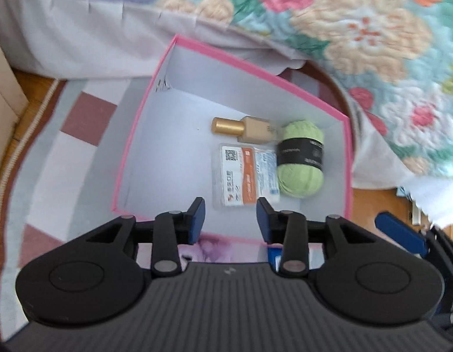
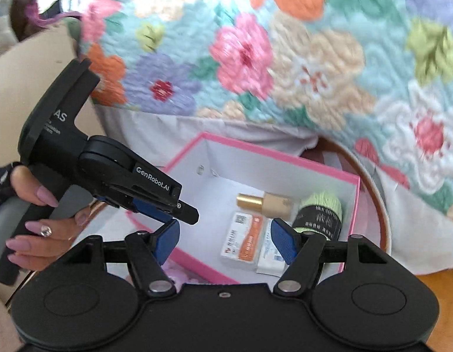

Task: Organize objects
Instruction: 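Open the right gripper to release the plastic box and withdraw, then reach the right gripper to the orange makeup sponge on the rug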

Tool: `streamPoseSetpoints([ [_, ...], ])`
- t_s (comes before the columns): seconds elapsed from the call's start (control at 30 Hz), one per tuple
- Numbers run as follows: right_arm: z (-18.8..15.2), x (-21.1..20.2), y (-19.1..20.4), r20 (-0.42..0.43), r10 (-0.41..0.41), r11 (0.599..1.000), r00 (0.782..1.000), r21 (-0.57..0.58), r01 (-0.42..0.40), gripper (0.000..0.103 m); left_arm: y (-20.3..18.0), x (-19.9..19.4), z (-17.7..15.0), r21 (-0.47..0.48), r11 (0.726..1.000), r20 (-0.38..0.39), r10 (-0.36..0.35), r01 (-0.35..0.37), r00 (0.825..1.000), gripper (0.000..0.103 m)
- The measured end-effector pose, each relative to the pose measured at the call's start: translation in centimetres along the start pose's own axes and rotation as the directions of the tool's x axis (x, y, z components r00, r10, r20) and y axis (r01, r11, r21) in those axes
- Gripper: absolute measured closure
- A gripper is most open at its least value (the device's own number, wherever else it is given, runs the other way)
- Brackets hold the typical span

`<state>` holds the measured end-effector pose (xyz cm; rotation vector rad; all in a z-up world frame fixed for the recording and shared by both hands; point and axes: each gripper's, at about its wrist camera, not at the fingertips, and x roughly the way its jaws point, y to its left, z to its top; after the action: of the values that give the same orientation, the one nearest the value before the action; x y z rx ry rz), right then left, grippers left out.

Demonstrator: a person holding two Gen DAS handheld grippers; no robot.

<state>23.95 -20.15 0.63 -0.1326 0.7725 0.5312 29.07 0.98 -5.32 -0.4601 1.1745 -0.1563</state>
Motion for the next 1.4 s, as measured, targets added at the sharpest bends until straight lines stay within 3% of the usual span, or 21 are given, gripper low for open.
streamPoseSetpoints([
  [0.2,0.7,-4.2,2.6,-0.003,-0.015,0.998,1.0,-0.057,0.015,0.03,-1.3,-6.1,-1.9,0.069,0.997,0.011,0.035,-0.036,0.999,0.059],
  [0.63,0.0,-13.1,5.7,-0.005,0.066,0.993,0.998,-0.093,-0.066,0.022,-5.9,-15.2,-8.5,0.263,0.963,0.0,0.058,-0.056,0.998,0.048],
  [0.97,-4.2,-15.6,7.7,-0.026,0.126,0.986,0.992,-0.111,-0.128,0.02,-4.3,-16.3,-13.5,0.287,0.958,-0.057,0.019,-0.002,0.998,0.041],
  [1.4,-11.4,-10.3,8.8,-0.071,0.143,0.985,0.987,-0.086,-0.149,0.02,-1.5,-13.7,-16.8,0.329,0.944,-0.041,0.014,0.001,0.999,0.038],
])
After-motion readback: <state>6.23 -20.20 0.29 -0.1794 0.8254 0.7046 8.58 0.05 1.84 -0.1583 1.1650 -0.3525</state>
